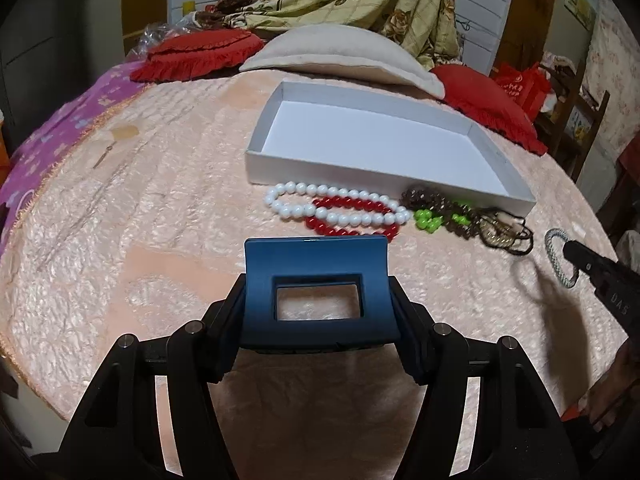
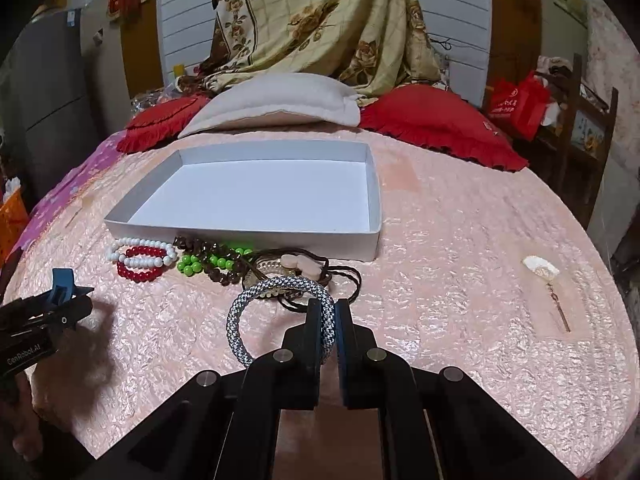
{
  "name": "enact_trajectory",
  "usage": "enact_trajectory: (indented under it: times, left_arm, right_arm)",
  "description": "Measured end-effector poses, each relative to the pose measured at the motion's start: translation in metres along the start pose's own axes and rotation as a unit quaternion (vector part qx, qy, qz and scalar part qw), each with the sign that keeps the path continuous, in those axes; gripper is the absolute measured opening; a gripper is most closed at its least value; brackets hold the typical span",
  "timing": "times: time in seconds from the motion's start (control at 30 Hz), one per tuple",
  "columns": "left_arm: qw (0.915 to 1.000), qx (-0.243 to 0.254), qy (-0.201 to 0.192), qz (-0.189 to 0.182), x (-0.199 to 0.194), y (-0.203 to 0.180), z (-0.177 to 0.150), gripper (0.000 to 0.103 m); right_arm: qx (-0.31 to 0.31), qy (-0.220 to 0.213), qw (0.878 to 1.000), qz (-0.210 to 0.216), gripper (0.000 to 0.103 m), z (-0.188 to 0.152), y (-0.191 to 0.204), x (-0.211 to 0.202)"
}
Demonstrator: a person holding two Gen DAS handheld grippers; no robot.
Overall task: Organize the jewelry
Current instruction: 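Carry the blue clip and grey bangle into the white tray with both tools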
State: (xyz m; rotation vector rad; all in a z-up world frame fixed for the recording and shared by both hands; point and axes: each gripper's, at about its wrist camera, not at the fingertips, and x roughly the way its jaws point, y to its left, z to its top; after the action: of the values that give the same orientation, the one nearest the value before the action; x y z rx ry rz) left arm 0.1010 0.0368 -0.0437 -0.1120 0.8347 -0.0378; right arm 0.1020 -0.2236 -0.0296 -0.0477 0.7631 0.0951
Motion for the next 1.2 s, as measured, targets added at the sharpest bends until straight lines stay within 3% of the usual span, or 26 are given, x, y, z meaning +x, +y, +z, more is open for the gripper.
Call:
enact_trajectory:
  times: [0.47,0.8,1.0,1.13,1.2]
  left_arm:
    - [0.9999,0.013,-0.008,0.000,0.000,-0.007,0.011,0.064]
    - [0.9992,0.016,-0.038,-0.002,-0.003,-0.005,0.073,0.064]
    - [0.9994,0.014,-0.032,-0.005,0.035,-0.009,0.116,0.064]
    - [0.9996,0.013,-0.022,-0.005,0.072,-0.007,0.125,0.064]
    - [1.0000,0.000,0.001,0.002,0.094,-0.001,0.125,0.064]
  right_arm:
    - [0.008,-0.003,1.000,-0.020,0.006,0.007,-0.002,0.001]
    - [0.017,-0.018,1.000,-0.017,0.006,0.036,-0.003,0.004]
    - [0.032,-0.015,0.999,-0.001,0.006,0.070,-0.012,0.032]
    - [0.036,-0.001,0.999,0.017,0.006,0.091,-0.012,0.066]
    - [0.039,0.011,0.999,0.025,0.006,0.094,-0.011,0.085]
